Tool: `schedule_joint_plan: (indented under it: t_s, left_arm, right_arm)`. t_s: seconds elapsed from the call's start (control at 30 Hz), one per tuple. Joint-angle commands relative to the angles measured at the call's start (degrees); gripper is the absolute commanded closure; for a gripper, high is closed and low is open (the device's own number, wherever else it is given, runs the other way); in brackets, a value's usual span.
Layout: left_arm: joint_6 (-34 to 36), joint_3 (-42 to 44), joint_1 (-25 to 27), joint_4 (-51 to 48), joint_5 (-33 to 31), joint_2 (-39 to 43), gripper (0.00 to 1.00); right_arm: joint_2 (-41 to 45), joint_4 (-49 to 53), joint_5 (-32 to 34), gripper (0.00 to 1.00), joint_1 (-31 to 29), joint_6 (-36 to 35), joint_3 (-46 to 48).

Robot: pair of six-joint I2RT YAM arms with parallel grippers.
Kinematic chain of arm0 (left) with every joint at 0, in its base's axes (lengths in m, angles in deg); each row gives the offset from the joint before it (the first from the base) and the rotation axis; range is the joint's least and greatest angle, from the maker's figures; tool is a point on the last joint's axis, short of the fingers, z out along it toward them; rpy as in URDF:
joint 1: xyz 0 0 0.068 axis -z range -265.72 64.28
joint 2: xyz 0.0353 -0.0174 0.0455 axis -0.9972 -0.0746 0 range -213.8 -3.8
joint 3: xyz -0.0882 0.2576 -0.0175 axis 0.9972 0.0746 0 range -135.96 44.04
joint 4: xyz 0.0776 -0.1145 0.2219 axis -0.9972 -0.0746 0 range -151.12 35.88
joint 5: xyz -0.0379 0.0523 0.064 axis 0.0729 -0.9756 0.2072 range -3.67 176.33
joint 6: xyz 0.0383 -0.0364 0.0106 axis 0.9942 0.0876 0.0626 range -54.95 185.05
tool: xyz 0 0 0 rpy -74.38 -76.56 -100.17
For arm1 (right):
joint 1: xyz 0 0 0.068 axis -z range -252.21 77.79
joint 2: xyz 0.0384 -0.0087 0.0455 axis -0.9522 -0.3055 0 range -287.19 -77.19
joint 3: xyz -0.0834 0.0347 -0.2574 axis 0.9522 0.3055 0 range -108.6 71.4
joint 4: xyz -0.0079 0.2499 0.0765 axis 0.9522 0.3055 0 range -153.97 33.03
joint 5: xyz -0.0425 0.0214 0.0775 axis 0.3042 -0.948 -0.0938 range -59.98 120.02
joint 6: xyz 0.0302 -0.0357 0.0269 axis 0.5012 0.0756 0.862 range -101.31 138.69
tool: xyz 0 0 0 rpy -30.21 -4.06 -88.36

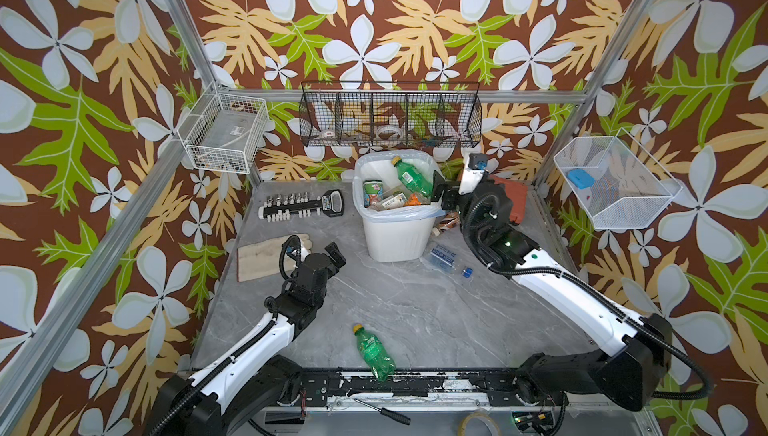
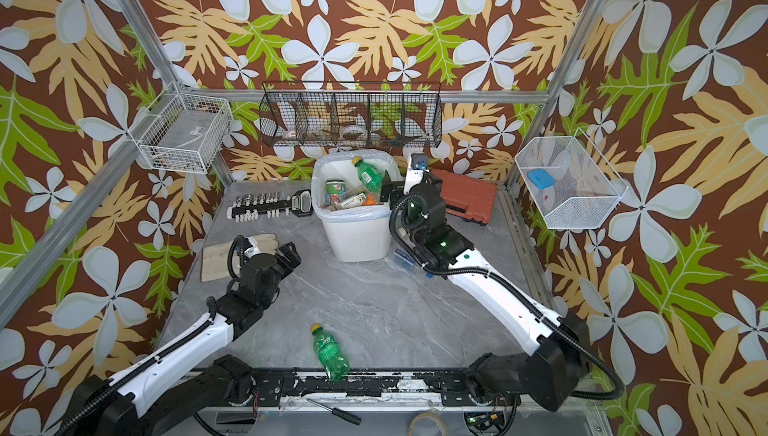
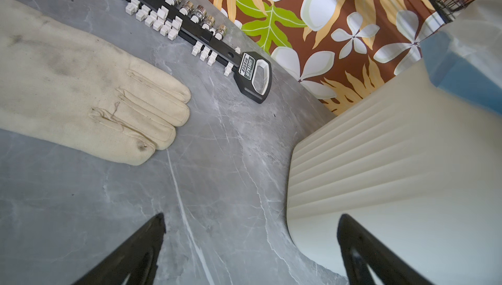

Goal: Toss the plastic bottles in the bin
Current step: 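Open the right gripper to drop the green bottle into the bin, then withdraw the right gripper while the left grasps the second green bottle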

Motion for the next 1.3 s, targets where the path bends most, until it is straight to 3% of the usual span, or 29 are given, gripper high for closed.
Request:
schedule_joint_plan:
  t_s: [0.0,0.27,0.57,0.9,1.13,1.27]
  left_arm:
    - [-0.7,-0.6,0.0,0.8,1.6,-0.9,0.00]
    - [-1.6,-3.2,0.0,-2.7,6.2,-3.3,0.00]
    - [-6.7,-3.3,1.7,-22.6,18.1,3.8,0.03]
    - [-20.7,-4.4,14.9,-47.9,19.3,17.2,0.05]
    - [-31.2,-4.0,26.8,-51.5,19.8,17.6,0.06]
    - [-39.8,-4.2,38.0,-51.4,18.4,15.7,0.06]
  right_arm:
    - [4.2,-2.6,3.9,0.00,1.4,4.2,5.5]
    - [8.0,0.8,0.8,0.00,6.8,9.5,11.8]
    - [7.6,1.5,0.7,0.00,7.1,7.8,12.1]
    - [7.5,1.2,-0.2,0.00,7.1,7.9,13.5]
    - [7.8,1.5,0.0,0.01,7.2,7.5,14.0]
    - [8.5,1.8,0.1,0.01,7.1,7.0,14.2]
